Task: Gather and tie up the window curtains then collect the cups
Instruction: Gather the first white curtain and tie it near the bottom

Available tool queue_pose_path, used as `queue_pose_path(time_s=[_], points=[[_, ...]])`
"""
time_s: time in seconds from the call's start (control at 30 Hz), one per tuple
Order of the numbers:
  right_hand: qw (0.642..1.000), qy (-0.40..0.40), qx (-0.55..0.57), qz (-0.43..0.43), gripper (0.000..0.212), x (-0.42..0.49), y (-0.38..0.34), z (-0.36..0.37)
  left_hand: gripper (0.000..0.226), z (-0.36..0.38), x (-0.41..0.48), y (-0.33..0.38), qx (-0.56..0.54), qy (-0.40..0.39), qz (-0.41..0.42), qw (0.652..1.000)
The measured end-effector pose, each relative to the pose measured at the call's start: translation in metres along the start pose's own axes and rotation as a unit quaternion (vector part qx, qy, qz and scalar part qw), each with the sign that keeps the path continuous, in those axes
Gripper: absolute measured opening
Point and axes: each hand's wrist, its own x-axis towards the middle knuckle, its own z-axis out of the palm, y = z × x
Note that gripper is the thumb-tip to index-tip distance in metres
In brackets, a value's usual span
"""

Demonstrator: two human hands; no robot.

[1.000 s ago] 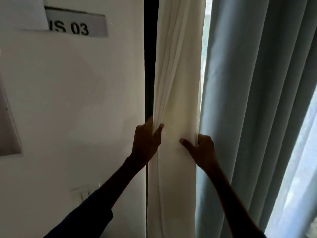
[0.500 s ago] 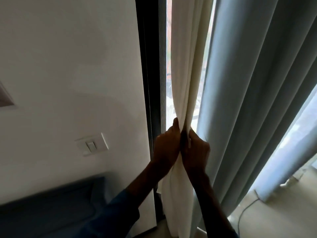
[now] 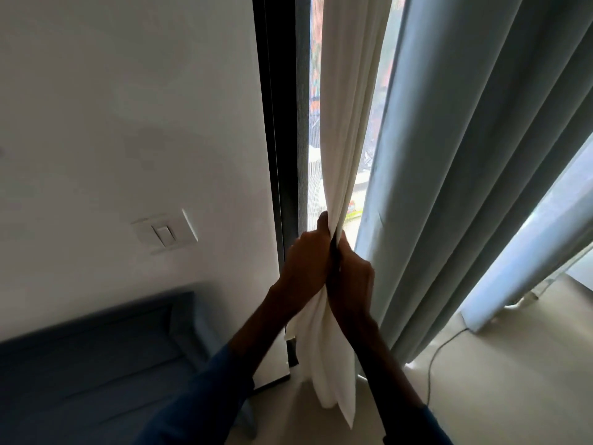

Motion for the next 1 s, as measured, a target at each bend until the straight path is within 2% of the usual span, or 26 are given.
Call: queue_pose_path(time_s=[0.07,0.23,0.67,0.77,0.87,1.0], points=[[0.999,-0.025,-0.018,0.010,0.044,-0.010,-0.003,0.003,0.048,0.002,-0.003,-0.003,-0.008,0.007,0.015,1.000],[0.999,-0.025,-0.022,0.005,0.043,-0.014,0.001,0.006,0.043,-0.001,-0.007,-0.010,-0.079,-0.002,0.041,0.996],[0.998,-0.044,-0.036,0.012,0.052,-0.017,0.002,0.011,0.042,-0.001,-0.004,-0.007,-0.074,0.011,0.045,0.996],[0.997,-0.056,-0.045,0.008,0.041,-0.018,0.008,0.014,0.038,-0.005,-0.003,-0.009,-0.101,-0.001,0.060,0.993],[0.996,-0.070,-0.052,0.002,0.027,-0.019,0.012,0.016,0.034,-0.008,-0.002,-0.009,-0.138,-0.023,0.037,0.989],[0.993,-0.087,-0.079,-0.024,0.005,-0.021,0.006,0.015,0.044,-0.012,-0.003,0.001,-0.169,-0.023,-0.005,0.985]])
